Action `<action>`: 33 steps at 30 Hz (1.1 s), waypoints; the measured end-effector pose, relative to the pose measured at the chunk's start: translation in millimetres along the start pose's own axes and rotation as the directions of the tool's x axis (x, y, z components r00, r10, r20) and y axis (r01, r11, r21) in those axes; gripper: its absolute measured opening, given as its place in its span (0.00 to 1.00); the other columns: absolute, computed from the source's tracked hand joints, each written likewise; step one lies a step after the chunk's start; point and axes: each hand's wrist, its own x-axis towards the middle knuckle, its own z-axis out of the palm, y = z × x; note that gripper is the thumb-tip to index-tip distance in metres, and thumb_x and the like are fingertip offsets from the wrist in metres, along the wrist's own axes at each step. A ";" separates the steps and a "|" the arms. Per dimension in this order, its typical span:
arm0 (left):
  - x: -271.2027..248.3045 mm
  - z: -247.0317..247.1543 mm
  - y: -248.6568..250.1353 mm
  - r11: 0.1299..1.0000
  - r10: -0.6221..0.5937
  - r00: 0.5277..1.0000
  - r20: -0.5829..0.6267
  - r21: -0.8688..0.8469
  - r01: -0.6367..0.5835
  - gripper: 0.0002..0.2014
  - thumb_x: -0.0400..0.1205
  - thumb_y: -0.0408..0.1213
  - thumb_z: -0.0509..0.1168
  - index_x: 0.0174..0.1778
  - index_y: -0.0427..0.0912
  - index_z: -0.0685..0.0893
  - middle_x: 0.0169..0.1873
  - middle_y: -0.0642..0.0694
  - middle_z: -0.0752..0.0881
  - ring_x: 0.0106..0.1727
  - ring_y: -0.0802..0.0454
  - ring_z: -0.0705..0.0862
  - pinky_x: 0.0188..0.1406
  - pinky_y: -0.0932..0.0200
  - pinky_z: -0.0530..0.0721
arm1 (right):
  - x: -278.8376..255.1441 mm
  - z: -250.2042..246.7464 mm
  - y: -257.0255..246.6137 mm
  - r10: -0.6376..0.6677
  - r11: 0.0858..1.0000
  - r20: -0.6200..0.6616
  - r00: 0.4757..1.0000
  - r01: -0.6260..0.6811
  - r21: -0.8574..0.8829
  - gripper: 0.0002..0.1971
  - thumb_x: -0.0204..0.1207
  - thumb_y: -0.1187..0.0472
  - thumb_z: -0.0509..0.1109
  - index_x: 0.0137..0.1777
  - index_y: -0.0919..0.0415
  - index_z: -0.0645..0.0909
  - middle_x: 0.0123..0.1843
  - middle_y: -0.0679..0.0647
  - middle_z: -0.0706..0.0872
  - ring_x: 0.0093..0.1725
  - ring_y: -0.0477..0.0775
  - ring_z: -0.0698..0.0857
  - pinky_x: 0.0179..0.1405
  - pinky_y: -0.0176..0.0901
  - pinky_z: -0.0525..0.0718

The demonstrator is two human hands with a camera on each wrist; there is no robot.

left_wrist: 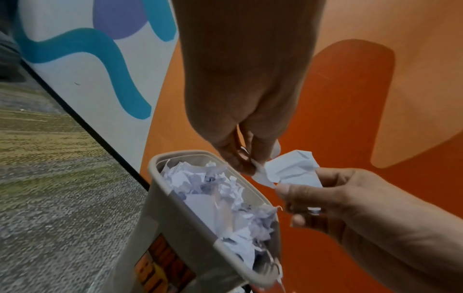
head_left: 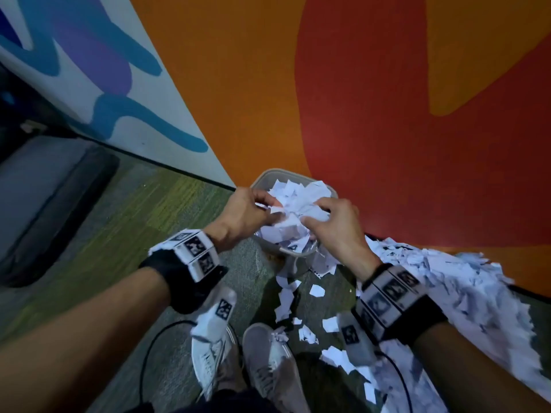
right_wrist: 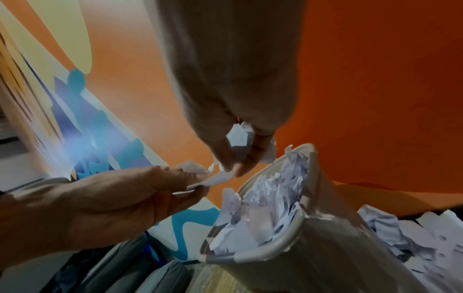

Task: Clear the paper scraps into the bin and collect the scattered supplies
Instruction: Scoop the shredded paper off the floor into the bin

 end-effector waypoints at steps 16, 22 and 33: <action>-34.9 -15.6 -34.7 0.913 0.183 0.970 0.158 0.338 -0.227 0.03 0.83 0.32 0.68 0.45 0.43 0.86 0.36 0.51 0.89 0.34 0.56 0.88 0.32 0.66 0.84 | -18.6 -6.5 13.2 -0.047 0.999 -0.039 0.998 0.047 -0.001 0.09 0.75 0.68 0.73 0.52 0.58 0.87 0.44 0.50 0.88 0.40 0.47 0.86 0.40 0.34 0.84; -37.6 27.3 -92.8 0.934 0.042 0.923 0.384 0.313 -0.172 0.04 0.80 0.28 0.70 0.43 0.40 0.88 0.32 0.53 0.89 0.32 0.57 0.88 0.30 0.64 0.84 | -79.3 30.8 96.6 0.182 0.979 0.247 0.952 -0.198 0.043 0.10 0.75 0.65 0.75 0.37 0.49 0.86 0.29 0.46 0.84 0.27 0.43 0.82 0.34 0.46 0.85; -29.8 113.4 -218.3 0.880 -0.179 0.834 0.522 0.464 -0.101 0.10 0.77 0.42 0.77 0.48 0.40 0.90 0.42 0.45 0.91 0.43 0.51 0.88 0.45 0.63 0.81 | -129.8 108.9 235.9 0.583 0.789 0.253 0.772 -0.465 -0.401 0.09 0.71 0.73 0.76 0.36 0.63 0.79 0.35 0.54 0.79 0.37 0.51 0.79 0.38 0.42 0.81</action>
